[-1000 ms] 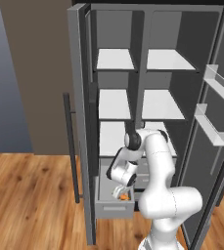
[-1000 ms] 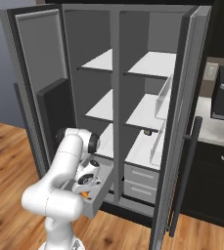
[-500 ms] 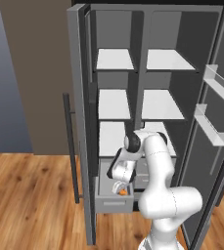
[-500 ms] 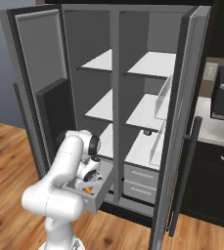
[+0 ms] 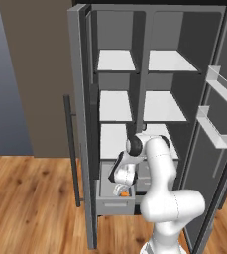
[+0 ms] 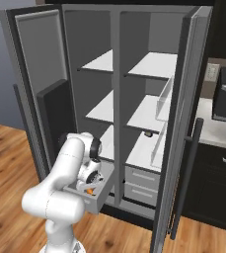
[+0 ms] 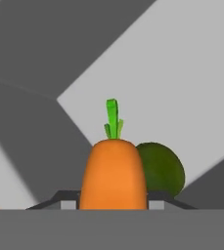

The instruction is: Take the lime and carrot from the fridge shelf and place them in the freezer drawer to begin freezing them.

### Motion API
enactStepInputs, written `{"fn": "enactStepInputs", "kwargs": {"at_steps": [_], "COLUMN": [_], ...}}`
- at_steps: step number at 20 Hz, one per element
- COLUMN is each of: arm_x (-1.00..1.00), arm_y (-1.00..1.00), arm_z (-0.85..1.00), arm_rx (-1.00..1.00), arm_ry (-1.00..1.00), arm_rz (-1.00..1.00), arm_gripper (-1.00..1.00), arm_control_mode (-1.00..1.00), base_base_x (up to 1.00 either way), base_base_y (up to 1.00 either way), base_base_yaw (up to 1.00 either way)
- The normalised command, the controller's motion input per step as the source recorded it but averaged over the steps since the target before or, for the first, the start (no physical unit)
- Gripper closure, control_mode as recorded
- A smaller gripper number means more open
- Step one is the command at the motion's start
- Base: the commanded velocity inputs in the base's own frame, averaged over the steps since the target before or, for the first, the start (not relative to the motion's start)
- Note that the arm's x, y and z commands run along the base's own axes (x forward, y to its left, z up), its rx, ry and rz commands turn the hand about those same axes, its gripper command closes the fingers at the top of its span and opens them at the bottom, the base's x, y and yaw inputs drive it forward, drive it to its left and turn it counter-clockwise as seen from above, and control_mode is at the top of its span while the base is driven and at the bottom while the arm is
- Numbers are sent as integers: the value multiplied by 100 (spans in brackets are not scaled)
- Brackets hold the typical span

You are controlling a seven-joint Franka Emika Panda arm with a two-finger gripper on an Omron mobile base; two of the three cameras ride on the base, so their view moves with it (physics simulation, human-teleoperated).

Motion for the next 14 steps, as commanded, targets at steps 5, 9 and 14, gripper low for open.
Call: {"fn": "enactStepInputs", "kwargs": {"at_steps": [5, 9, 14], "arm_x": [-69, -73, -76], "arm_y": [3, 1, 0], "arm_z": [-52, -53, -51], "arm_rx": [0, 0, 0], "arm_ry": [0, 0, 0], "arm_rz": [7, 7, 6], "arm_gripper": [100, 100, 100], "arm_control_mode": [-100, -100, -100], "base_base_x": [0, 0, 0], "base_base_y": [0, 0, 0], "base_base_yaw": [0, 0, 0]}}
